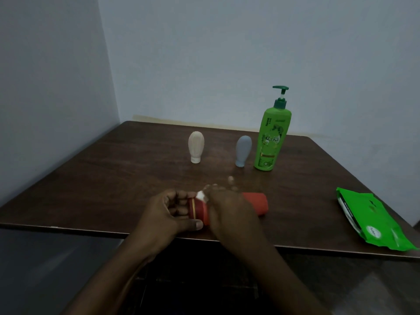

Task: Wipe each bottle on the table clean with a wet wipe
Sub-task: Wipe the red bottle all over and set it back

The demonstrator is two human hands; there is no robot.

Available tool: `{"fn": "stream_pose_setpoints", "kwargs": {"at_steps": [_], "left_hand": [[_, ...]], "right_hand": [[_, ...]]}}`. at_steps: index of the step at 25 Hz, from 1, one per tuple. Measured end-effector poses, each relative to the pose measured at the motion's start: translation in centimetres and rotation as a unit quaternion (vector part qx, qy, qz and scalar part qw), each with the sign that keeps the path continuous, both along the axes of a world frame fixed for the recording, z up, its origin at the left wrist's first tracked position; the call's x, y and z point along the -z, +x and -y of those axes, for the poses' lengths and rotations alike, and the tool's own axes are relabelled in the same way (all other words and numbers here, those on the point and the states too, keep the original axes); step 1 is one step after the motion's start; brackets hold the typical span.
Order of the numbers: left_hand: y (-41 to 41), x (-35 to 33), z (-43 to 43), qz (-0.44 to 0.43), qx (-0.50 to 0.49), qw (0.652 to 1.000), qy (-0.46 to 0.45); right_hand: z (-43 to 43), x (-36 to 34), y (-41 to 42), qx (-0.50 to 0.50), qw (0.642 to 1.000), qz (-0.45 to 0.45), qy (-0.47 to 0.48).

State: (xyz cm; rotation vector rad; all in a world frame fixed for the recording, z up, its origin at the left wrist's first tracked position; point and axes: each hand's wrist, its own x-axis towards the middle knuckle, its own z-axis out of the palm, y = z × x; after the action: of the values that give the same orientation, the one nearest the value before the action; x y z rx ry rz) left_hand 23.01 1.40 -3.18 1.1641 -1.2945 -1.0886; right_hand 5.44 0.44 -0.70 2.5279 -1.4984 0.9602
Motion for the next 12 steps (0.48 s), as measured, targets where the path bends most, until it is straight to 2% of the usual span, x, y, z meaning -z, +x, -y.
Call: {"fn": "stream_pose_setpoints", "kwargs": {"at_steps": [2, 5, 8, 10, 12], "left_hand": [[0.0, 0.0, -0.2, -0.001, -0.002, 1.000, -0.007], [-0.2, 0.0, -0.3, 0.011, -0.003, 1.000, -0.013], [-0.2, 0.1, -0.1, 0.021, -0.010, 1.000, -0.017], [-0.3, 0.2, 0.0, 0.021, -0.013, 1.000, -0.019], [-0.2, 0.2, 0.0, 0.021, -0.016, 0.999, -0.021]], "right_hand": [[-0.2, 0.0, 1.4, -0.049, 0.999, -0.015, -0.014], [0.5, -0.2, -1.5, -0.050, 0.998, 0.007, 0.026], [1.8, 0.4, -6.3, 0.058, 0.998, 0.012, 0.017], [2.4, 0.4, -8.4, 0.150, 0.987, 0.007, 0.049], [2.8, 0.3, -8.7, 0.172, 0.983, 0.003, 0.057]]}}
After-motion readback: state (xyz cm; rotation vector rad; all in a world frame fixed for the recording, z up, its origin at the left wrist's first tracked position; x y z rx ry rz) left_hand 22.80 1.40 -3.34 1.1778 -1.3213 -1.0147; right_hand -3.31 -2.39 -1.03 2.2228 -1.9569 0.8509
